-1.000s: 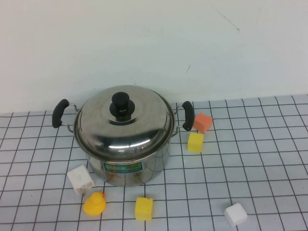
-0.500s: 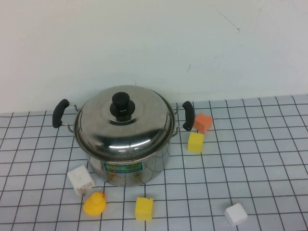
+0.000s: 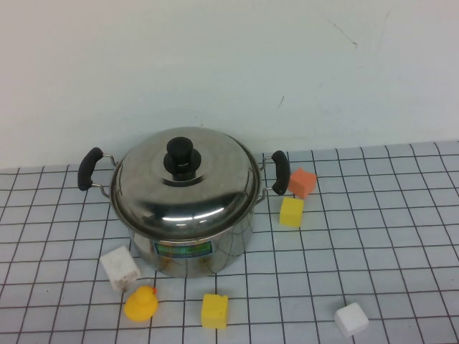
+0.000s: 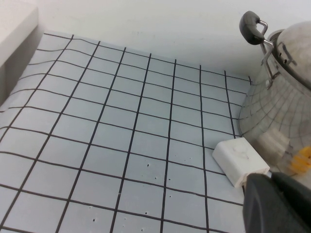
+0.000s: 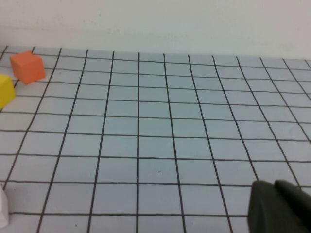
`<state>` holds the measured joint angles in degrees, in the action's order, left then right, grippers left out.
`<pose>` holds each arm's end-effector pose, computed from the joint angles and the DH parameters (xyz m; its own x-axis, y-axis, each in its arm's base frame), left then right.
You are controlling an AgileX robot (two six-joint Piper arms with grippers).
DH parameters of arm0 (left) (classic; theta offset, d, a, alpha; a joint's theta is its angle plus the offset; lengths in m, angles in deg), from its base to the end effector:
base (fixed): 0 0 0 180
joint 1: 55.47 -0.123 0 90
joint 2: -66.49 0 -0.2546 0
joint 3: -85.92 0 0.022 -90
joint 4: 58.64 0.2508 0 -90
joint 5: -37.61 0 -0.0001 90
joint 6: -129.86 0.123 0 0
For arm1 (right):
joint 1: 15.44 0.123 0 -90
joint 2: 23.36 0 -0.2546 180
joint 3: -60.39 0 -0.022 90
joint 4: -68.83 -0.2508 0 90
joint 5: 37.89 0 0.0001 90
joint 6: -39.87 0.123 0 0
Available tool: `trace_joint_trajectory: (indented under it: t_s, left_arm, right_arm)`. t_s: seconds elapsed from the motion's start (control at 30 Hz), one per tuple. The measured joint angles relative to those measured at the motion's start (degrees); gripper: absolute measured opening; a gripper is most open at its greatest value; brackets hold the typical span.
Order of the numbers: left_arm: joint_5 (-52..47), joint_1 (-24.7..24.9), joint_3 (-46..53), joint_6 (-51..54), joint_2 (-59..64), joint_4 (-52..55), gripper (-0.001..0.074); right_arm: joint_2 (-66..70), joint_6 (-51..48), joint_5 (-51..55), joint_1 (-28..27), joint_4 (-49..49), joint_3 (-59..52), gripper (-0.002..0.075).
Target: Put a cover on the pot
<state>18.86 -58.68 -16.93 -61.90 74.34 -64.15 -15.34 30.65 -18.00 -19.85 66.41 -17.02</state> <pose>0.1152 0.0026 0.1724 -0.2181 -0.3046 -0.9272 -0.0938 0.9522 -0.2907 0.1145 -0.0071 0.1679 -0.2688 -0.1005 -0.9579 0.0308 0.9931 -0.1129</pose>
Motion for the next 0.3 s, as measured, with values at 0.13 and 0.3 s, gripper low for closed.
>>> trace_joint_trajectory:
  t_s: [0.13, 0.3]
  left_arm:
    - [0.00, 0.00, 0.00, 0.00, 0.00, 0.00, -0.0003]
    - [0.00, 0.00, 0.00, 0.00, 0.00, 0.00, -0.0003]
  right_arm:
    - [0.00, 0.74, 0.14, 0.00, 0.09, 0.10, -0.0002]
    - [0.00, 0.97, 0.17, 0.00, 0.22, 0.10, -0.0002]
